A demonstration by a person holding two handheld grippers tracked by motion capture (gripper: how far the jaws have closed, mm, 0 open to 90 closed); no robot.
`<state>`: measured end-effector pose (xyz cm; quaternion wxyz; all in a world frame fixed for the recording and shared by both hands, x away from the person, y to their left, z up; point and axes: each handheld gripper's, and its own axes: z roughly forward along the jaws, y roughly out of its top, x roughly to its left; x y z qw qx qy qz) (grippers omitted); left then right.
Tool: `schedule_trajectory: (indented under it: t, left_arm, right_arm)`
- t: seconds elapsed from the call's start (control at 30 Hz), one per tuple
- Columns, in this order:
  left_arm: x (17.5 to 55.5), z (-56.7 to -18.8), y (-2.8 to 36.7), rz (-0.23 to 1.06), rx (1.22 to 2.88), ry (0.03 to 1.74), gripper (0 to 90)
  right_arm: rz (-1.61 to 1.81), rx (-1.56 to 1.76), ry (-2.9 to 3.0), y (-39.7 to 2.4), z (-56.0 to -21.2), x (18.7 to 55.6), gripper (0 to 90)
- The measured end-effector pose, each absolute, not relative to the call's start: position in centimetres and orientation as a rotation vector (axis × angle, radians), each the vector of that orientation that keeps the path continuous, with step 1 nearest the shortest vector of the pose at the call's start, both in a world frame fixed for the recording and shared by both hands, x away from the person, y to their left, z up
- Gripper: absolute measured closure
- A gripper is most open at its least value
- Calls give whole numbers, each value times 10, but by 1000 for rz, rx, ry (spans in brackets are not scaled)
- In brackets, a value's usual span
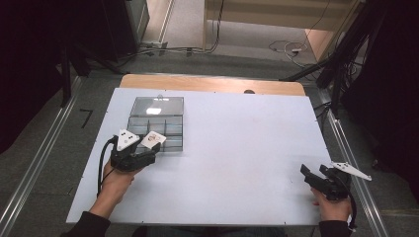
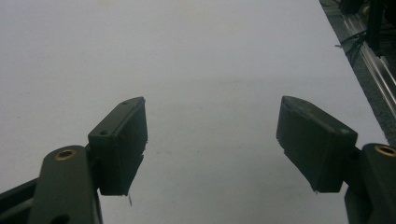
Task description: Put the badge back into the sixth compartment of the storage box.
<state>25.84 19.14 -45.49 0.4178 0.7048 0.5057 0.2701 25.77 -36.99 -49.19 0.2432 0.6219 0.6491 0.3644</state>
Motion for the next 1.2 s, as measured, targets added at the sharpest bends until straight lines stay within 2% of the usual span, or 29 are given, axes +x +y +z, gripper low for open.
schedule_trajectory:
  t: [0.67,1.2]
  left_arm:
    - [283,-461,175,673,1867,1252,336]
    - [301,-466,157,609,1971,1262,336]
  right_arm:
    - [996,1702,1774,-370,-492,258,232]
    - [994,1693,1779,-369,-492,258,232]
